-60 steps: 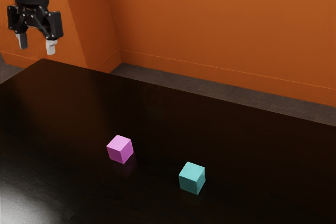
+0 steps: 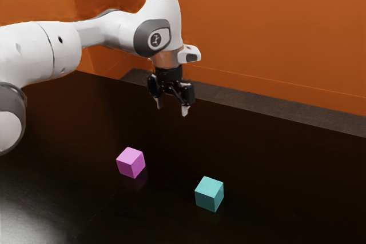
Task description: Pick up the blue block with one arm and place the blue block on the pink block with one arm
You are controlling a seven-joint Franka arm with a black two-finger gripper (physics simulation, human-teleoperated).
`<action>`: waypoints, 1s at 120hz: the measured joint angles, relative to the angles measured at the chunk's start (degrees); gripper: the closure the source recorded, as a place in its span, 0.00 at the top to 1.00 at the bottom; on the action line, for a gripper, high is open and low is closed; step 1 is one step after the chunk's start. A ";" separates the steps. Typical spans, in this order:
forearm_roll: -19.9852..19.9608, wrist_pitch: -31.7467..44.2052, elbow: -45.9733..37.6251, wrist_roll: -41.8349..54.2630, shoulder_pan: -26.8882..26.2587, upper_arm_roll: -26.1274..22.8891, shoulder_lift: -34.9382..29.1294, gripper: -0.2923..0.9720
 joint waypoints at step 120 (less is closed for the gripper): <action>-1.86 31.28 -32.10 -21.80 -19.43 3.18 -4.07 0.70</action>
